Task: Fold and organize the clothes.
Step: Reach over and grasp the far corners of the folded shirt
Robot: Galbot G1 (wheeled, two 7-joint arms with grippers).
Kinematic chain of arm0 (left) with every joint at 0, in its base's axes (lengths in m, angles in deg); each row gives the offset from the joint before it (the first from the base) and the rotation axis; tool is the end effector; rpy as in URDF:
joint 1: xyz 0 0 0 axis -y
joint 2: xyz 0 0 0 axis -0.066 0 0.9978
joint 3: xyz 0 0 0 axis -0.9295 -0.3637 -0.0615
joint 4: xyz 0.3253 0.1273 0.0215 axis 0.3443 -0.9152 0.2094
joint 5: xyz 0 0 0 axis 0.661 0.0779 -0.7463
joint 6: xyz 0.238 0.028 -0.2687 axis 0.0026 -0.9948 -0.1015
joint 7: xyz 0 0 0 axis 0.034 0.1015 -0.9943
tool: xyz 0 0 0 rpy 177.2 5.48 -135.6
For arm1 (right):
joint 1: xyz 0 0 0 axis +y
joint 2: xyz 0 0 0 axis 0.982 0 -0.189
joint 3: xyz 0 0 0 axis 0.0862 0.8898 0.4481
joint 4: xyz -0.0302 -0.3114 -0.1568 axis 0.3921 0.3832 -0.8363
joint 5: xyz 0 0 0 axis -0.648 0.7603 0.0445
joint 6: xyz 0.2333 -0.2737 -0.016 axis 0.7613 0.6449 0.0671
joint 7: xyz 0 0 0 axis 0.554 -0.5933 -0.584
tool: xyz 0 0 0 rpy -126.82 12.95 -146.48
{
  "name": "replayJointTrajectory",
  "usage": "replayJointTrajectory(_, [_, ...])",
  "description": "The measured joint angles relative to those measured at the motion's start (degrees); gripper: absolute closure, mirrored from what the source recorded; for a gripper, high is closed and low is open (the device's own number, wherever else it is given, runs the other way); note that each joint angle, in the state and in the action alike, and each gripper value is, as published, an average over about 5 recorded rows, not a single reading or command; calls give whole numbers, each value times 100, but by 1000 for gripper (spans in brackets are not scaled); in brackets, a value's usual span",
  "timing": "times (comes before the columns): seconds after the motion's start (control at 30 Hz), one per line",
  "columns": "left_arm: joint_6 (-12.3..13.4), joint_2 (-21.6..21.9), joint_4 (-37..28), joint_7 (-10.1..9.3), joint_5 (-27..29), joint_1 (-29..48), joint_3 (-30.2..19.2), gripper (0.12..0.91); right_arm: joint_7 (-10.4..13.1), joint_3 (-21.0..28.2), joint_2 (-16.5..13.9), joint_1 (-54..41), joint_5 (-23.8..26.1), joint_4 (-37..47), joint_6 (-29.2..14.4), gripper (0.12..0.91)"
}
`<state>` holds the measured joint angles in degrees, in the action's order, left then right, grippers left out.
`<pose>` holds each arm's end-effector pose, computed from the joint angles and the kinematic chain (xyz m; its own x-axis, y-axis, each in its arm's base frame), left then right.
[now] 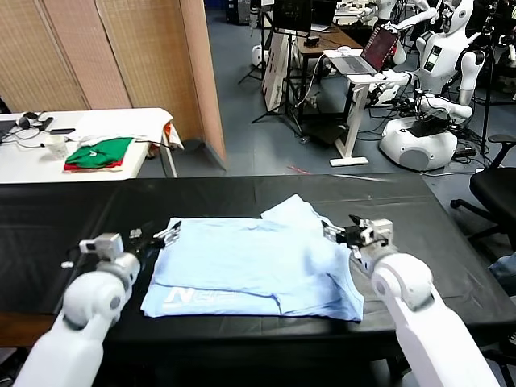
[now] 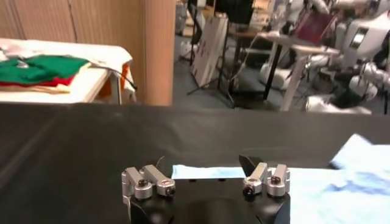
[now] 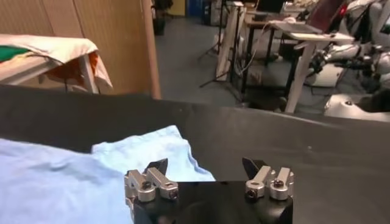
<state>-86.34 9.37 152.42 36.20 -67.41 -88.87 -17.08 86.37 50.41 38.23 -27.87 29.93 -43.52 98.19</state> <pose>0.3754 0.1159 -0.2409 -0.8847 0.1044 0.4543 0.0727 0.9936 -0.0868 0.4276 -0.0379 -0.2272 -0.8585 -0.1628 0.4863 -0.2017 0.9790 -0.0284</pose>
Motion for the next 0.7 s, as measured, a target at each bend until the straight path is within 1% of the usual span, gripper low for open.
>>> replayJointTrajectory(0.2, [-51, 7, -738, 162, 30, 561, -297, 123, -135, 256, 211, -478, 138, 674, -14, 118])
replayJointTrajectory(0.4, [-42, -27, -1193, 194, 45, 852, -402, 123, -237, 391, 398, -781, 253, 1159, -22, 118])
replayJointTrajectory(0.57, [-55, -33, -1358, 249, 30, 881, -421, 134, -256, 464, 533, -930, 310, 1432, -28, 157])
replayJointTrajectory(0.7, [-98, -27, -1370, 304, 43, 848, -471, 194, -306, 515, 612, -1003, 362, 1588, -31, 211])
